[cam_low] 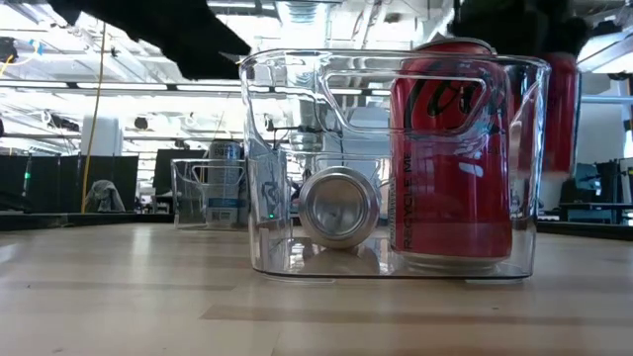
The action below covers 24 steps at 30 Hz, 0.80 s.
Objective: Sort soda cans
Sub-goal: Remove the red soda can from the center transparent bin
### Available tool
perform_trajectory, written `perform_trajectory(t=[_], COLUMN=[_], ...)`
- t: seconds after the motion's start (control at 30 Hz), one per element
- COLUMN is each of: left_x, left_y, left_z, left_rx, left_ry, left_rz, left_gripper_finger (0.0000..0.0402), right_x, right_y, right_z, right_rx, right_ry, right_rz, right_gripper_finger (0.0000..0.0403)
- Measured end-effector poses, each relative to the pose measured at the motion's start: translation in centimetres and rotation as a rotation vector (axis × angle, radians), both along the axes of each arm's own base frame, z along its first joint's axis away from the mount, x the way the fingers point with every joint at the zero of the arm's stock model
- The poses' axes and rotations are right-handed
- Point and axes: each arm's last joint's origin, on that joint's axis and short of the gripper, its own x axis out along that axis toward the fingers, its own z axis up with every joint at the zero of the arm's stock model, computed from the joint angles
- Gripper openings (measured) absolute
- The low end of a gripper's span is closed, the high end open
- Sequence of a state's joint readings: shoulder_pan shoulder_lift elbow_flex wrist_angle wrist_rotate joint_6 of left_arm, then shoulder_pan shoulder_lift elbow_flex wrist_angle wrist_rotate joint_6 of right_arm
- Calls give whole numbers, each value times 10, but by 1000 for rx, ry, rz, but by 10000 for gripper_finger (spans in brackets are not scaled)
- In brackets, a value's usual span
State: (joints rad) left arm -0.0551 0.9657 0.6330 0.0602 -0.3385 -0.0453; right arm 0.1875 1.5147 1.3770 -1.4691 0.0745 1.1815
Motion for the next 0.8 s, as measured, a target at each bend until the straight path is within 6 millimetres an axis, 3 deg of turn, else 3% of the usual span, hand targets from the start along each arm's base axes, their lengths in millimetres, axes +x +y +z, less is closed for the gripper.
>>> perform_trajectory(t=[0.13,0.4,0.57,0.8], left_x=[16,47,68,96], left_y=[-1,-3,-4,-12], left_z=[-9,-28,-30,-30], left_rx=[-6,-146,-198,-242], left_ry=[-3,-91,-47,12], left_rz=[-2,31,48,29], left_gripper_finger=[380,380,380,380], right_x=[-4,-16,-17,-19], right_y=[0,-1,1,-1], right_z=[-25,-71,-75,-79], right_rx=[26,66,73,77], right_ry=[-37,50,32,68], right_rz=[-1,-31,-14,21], right_gripper_finger=[302,302,314,387])
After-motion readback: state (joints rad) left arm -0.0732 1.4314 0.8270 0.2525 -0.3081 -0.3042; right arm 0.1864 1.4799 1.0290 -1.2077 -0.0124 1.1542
